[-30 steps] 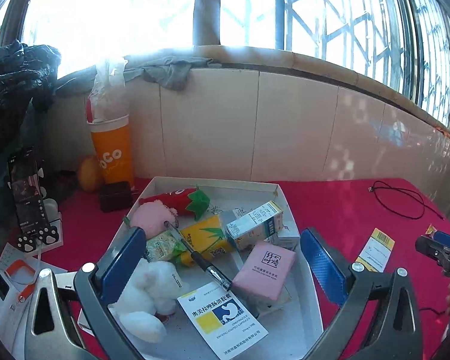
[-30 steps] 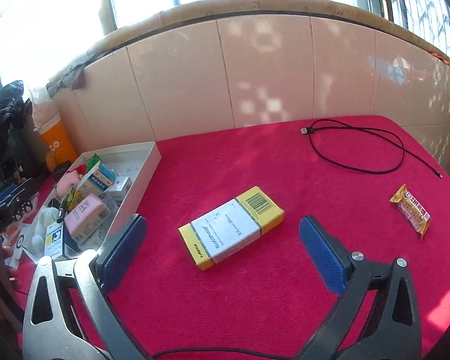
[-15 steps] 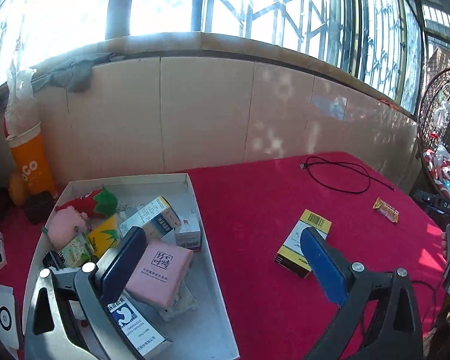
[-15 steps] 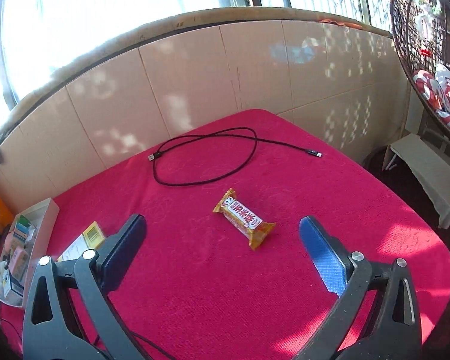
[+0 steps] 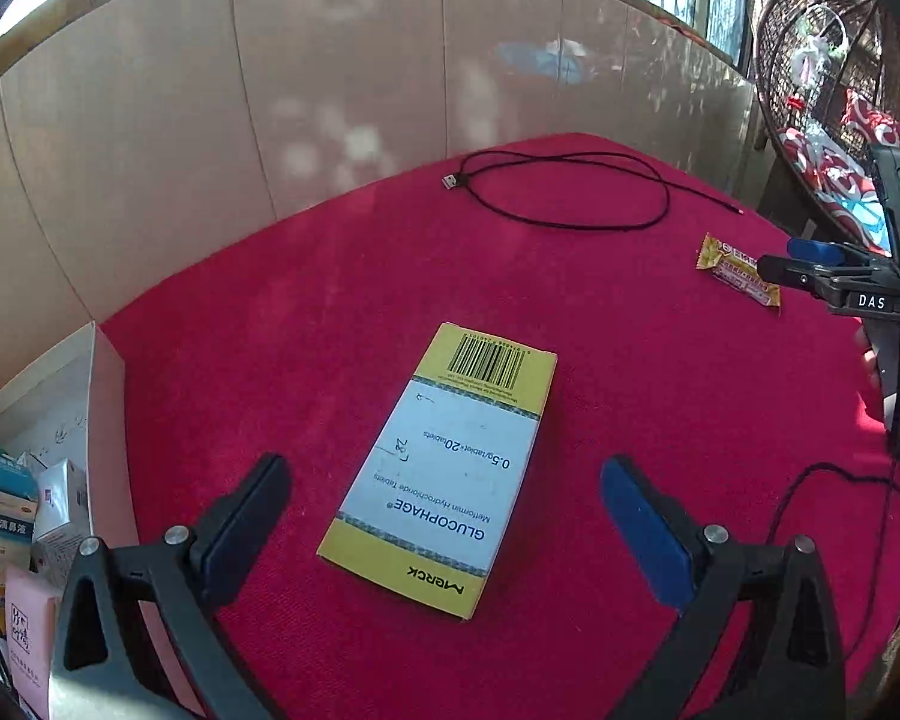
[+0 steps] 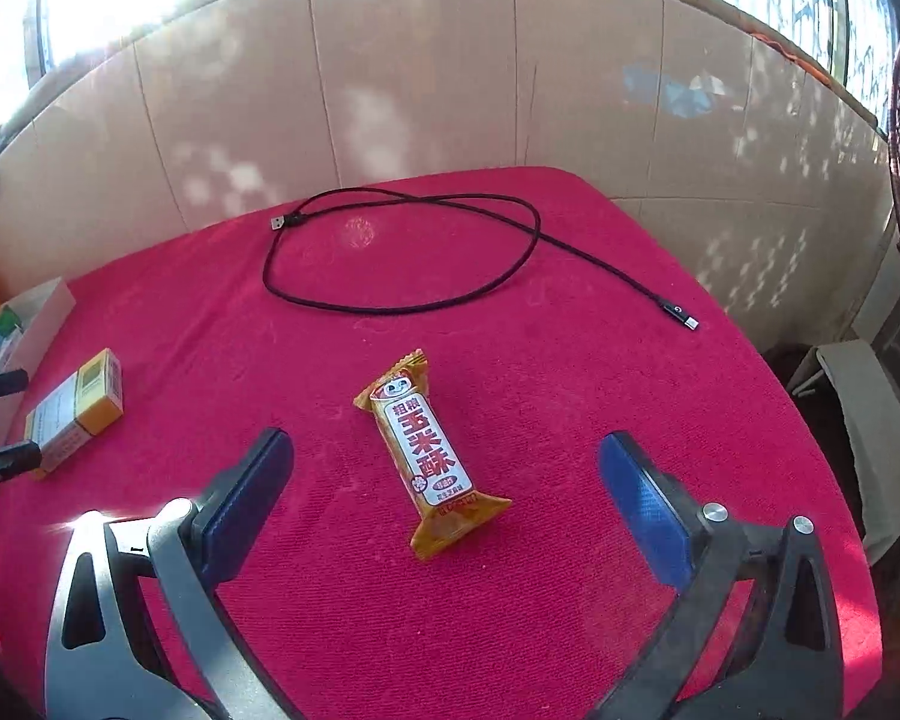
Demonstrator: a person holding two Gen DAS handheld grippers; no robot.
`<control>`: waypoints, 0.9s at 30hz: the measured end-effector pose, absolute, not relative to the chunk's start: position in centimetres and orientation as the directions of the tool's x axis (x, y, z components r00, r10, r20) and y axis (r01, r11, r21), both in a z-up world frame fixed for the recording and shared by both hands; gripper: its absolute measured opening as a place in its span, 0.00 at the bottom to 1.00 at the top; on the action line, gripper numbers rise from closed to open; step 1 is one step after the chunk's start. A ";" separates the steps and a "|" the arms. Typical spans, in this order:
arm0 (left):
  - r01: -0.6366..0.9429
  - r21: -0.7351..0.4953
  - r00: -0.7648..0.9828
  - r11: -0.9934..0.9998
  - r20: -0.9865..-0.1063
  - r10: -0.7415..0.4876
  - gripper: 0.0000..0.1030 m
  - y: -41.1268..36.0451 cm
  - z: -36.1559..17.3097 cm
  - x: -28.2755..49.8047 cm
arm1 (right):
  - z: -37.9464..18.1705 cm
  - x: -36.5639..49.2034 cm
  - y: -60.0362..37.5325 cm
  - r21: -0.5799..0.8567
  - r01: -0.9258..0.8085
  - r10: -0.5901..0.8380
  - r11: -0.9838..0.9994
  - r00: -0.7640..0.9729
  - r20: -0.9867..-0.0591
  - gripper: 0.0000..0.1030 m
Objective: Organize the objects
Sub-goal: 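Move the left gripper to the yellow Glucophage box while the right gripper approaches the snack bar, then grasp the Glucophage box with the left gripper while the right gripper grasps the yellow snack bar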
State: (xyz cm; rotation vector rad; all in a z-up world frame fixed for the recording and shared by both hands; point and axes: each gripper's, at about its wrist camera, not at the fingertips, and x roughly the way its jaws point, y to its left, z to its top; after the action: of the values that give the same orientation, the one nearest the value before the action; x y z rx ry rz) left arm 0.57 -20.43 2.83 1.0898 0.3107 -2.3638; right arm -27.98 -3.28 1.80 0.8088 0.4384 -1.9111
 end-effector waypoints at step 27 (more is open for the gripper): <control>0.515 -0.102 -0.650 -0.851 -0.694 -0.310 0.54 -16.7 4.2 2.3 | 1.9 -22.7 -3.0 0.045 0.922 -0.654 -0.385 -0.238 -0.718 0.19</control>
State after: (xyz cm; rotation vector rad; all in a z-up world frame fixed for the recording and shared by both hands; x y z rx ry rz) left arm 2.29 -16.68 4.21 0.9607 0.4029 -2.4662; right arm -22.68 -3.01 1.95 0.8074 0.4772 -1.8269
